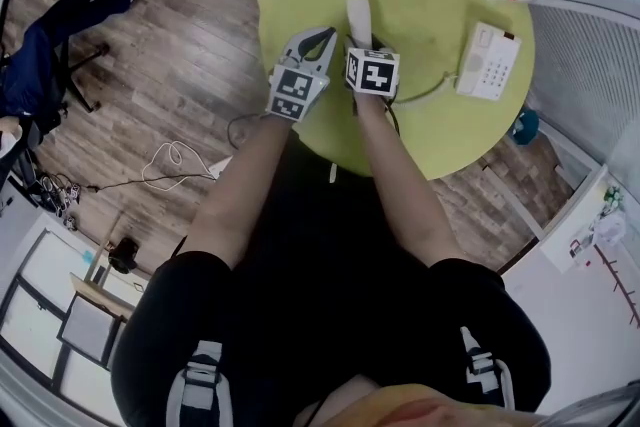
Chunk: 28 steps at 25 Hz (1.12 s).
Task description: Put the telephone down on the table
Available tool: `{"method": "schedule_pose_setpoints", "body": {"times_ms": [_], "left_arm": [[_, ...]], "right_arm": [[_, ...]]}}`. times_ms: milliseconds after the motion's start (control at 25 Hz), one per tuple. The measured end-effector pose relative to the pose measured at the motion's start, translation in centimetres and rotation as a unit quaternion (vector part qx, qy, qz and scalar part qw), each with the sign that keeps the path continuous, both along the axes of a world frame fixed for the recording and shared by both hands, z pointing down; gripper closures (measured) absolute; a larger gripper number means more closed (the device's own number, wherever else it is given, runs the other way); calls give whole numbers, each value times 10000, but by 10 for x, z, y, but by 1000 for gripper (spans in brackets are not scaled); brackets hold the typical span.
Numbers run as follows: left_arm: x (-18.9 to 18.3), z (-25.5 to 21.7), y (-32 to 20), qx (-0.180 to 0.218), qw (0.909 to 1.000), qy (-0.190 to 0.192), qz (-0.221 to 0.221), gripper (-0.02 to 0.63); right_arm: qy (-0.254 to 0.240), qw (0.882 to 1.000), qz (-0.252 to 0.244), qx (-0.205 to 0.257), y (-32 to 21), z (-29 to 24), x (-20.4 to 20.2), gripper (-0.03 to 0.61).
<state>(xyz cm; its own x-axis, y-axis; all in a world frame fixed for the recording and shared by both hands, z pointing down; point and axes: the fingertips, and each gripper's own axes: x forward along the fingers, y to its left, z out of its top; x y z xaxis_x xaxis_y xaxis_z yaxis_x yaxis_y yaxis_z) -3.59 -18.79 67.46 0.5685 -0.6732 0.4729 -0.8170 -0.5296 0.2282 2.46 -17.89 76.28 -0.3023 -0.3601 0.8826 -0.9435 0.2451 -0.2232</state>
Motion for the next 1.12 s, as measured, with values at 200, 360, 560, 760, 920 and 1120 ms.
{"method": "schedule_pose_setpoints", "body": {"times_ms": [200, 360, 560, 760, 920, 1120], "left_arm": [[-5, 13, -5, -71, 9999, -16, -87, 603], [-15, 18, -6, -99, 9998, -50, -156, 603], [-29, 18, -8, -134, 9994, -57, -324, 603], [-32, 4, -8, -31, 9994, -26, -332, 603], [-32, -13, -4, 68, 9995, 23, -292, 603], [-19, -48, -1, 240, 9995, 104, -188, 603]], "right_arm": [[9, 10000, -45, 18, -1, 11, -9, 359], [75, 9999, -113, 25, -4, 17, -15, 357], [169, 9997, -203, -7, -7, 17, -16, 356], [50, 9996, -238, 105, -9, 4, -17, 334], [8, 9990, -284, 353, -9, -28, -15, 334], [-61, 9942, -516, 947, -10, -87, -8, 334]]}}
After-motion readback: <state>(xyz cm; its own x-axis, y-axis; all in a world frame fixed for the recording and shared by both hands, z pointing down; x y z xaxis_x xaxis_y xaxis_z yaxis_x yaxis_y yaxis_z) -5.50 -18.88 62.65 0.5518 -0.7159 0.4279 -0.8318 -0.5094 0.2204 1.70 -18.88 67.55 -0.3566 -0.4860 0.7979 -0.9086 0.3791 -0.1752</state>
